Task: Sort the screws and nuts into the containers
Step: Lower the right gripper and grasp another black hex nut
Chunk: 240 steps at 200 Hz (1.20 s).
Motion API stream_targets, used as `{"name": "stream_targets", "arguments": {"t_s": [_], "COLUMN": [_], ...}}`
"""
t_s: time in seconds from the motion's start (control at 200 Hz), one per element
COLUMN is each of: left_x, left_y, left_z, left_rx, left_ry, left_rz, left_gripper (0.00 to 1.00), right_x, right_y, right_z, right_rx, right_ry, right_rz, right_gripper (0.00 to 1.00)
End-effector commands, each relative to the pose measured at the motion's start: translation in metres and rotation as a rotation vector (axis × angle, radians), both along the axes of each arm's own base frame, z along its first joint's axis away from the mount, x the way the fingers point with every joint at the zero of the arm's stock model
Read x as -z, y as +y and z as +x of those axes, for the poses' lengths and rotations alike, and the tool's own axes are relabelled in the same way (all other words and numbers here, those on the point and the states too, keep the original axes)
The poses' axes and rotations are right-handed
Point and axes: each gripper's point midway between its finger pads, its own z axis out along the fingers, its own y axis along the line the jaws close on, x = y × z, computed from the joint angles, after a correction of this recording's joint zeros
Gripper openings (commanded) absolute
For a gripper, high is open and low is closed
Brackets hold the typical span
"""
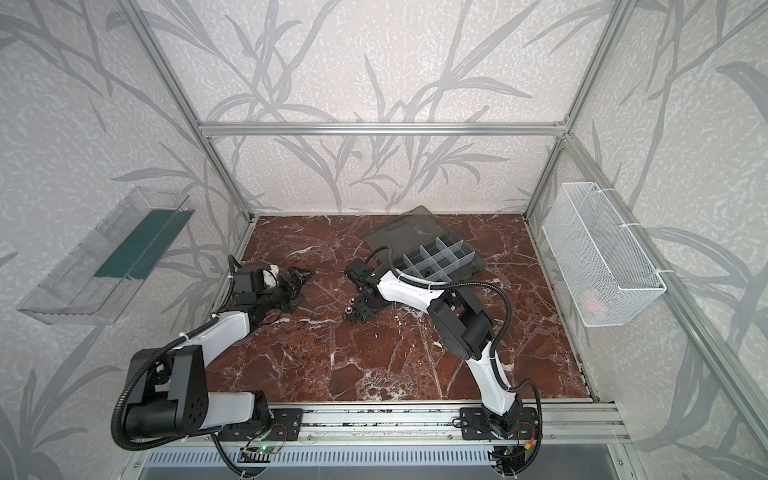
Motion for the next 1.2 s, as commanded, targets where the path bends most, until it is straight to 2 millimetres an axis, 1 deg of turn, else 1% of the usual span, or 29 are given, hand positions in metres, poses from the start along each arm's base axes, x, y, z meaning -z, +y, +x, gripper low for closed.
{"name": "stream_targets", "arguments": {"t_s": [0.0, 0.305, 0.495, 0.65, 0.895, 1.195], "left_x": [0.003, 0.003, 0.004, 0.006, 0.006, 0.004], "left_y": [0.001, 0.001, 0.001, 0.001, 0.000, 0.000], "left_z": [-0.001, -0.001, 0.000, 0.001, 0.002, 0.003], "left_rx": [-0.003, -0.004, -0.005, -0.005, -0.003, -0.003], "left_ry": [0.006, 0.006, 0.008, 0.011, 0.009, 0.004], "left_rz": [-0.011, -0.010, -0.010, -0.016, -0.019, -0.017], "left_gripper": [0.99, 0.99, 0.99, 0.99, 1.00, 1.00], "right_x": [0.011, 0.020, 0.018, 0.014, 0.019, 0.013], "right_y": [-0.006, -0.007, -0.009, -0.016, -0.035, -0.054], "right_z": [0.005, 0.008, 0.007, 0.005, -0.005, -0.008], "right_rx": [0.023, 0.029, 0.028, 0.028, 0.038, 0.061], "right_ry": [-0.007, -0.010, -0.017, -0.024, -0.014, -0.035], "right_rz": [-0.035, -0.056, -0.061, -0.079, -0.131, -0.170], "right_gripper": [0.58, 0.57, 0.56, 0.56, 0.56, 0.55]}}
